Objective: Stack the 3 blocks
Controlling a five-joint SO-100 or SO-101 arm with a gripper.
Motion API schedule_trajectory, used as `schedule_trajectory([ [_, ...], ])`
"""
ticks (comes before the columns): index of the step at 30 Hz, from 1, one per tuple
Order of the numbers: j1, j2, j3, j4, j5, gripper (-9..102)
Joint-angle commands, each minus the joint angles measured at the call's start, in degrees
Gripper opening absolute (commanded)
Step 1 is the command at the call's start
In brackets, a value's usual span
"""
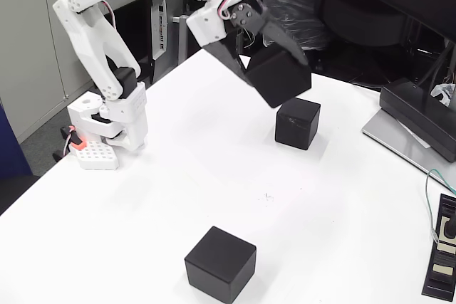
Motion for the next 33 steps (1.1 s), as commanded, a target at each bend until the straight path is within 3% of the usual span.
schedule_trajectory([
  [1,-4.6,0.4,-8.5,3.6,1.0,-1],
  [7,-11.3,-5.9,-13.8,7.6,7.0,-1],
  [17,-19.7,-18.8,-14.6,7.1,11.2,-1],
  [33,-20.3,-32.2,-14.6,1.6,13.4,-1],
])
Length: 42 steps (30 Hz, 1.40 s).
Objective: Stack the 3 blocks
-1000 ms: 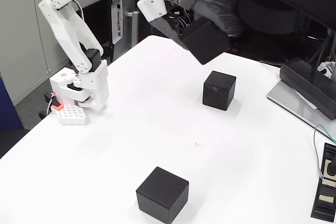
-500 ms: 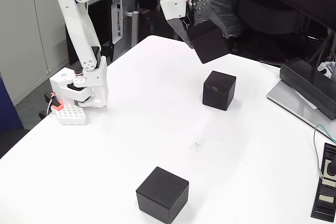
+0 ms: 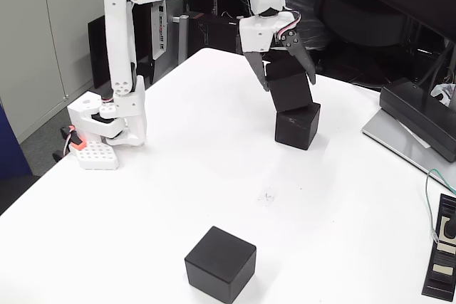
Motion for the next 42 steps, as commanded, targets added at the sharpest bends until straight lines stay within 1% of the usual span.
schedule_trajectory([
  [1,-0.2,-0.2,-2.5,-1.2,0.5,-1],
  [6,0.1,-0.4,-2.5,-3.7,0.6,0],
  [17,0.3,-0.4,-2.5,-3.9,0.6,0],
  [20,0.4,-0.4,-2.5,-3.9,2.5,1],
  [24,0.4,-0.9,-2.1,-3.9,4.8,9],
  [30,0.3,-0.9,-2.1,-3.9,4.7,22],
  [42,0.3,-0.9,-2.1,-3.9,4.7,38],
])
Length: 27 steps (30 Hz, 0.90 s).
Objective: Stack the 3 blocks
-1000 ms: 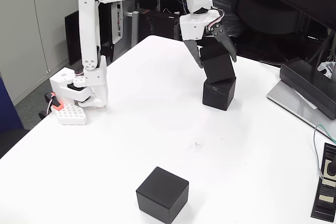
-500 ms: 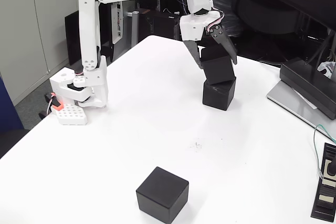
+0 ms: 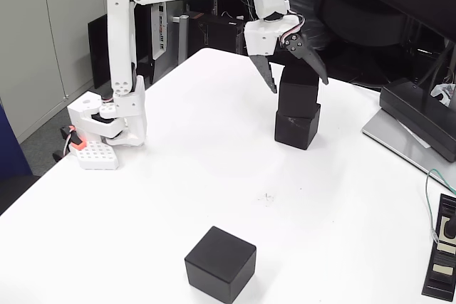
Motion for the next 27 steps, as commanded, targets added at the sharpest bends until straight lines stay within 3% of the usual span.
schedule_trajectory([
  [1,0.0,0.3,-2.1,-0.4,0.0,39],
  [15,3.3,2.1,-3.7,5.7,-0.3,40],
  [22,10.3,6.9,-8.7,10.5,-8.4,40],
  [27,21.6,6.9,-8.6,10.5,-14.8,40],
])
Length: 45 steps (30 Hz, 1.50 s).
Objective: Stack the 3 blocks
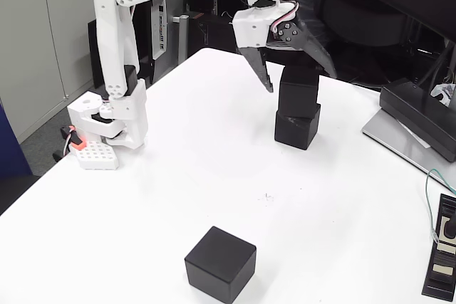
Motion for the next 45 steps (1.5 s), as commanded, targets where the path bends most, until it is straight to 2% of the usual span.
schedule_trajectory([
  [1,8.5,2.1,-1.9,0.2,-4.7,40],
  [11,32.6,1.8,-1.8,0.1,-20.6,40],
  [19,45.2,0.5,0.4,0.1,-30.4,40],
  [23,47.5,-2.4,4.4,-1.7,-33.8,40],
  [36,47.8,-6.9,17.7,-21.5,-34.5,40],
  [45,47.8,-13.7,18.9,-29.2,-34.4,40],
])
